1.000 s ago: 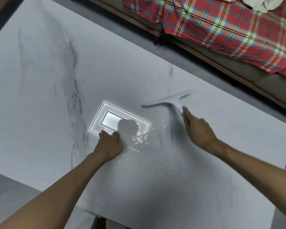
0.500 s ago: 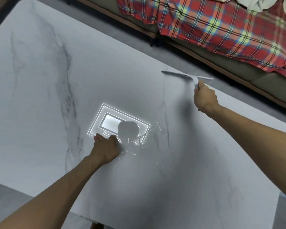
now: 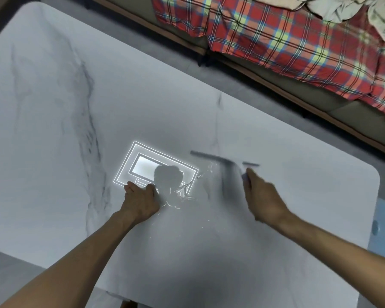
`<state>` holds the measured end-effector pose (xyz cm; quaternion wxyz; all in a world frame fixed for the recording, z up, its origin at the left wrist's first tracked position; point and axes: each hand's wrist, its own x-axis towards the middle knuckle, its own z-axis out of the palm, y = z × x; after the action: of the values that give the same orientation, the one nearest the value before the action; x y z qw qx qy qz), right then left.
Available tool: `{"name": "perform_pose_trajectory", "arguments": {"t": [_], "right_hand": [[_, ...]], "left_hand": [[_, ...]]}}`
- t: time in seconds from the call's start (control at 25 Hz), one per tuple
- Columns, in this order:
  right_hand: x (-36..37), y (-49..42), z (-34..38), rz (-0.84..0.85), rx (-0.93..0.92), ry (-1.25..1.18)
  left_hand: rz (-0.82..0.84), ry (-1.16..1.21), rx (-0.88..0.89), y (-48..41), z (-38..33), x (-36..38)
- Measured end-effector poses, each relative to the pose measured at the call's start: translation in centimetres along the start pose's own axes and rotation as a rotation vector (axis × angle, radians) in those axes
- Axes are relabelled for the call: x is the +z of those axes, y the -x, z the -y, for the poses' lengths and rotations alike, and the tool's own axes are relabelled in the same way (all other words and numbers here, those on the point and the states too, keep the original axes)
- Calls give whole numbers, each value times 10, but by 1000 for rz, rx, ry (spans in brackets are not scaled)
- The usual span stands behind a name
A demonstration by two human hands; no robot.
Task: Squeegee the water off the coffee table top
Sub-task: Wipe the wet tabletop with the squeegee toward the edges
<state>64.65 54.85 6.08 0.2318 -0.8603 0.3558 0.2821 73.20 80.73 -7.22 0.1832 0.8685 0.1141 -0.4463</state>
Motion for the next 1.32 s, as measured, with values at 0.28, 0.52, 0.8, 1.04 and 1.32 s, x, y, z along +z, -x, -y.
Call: {"name": "perform_pose_trajectory", "arguments": {"t": [0.28, 0.52, 0.8, 1.04, 1.32], "right_hand": [[-45, -140, 79, -172, 51, -218], [36, -93, 90, -85, -304, 32], [31, 4, -20, 140, -318, 332], [-34, -65, 26, -111, -306, 165], [25, -107, 119, -122, -346, 53]], "left_hand": [[68, -291, 239, 6, 5, -4], [93, -327, 273, 11, 9, -7], [87, -292, 294, 4, 22, -7], [66, -246, 309, 3, 27, -10], [-172, -175, 387, 27, 77, -6]]}}
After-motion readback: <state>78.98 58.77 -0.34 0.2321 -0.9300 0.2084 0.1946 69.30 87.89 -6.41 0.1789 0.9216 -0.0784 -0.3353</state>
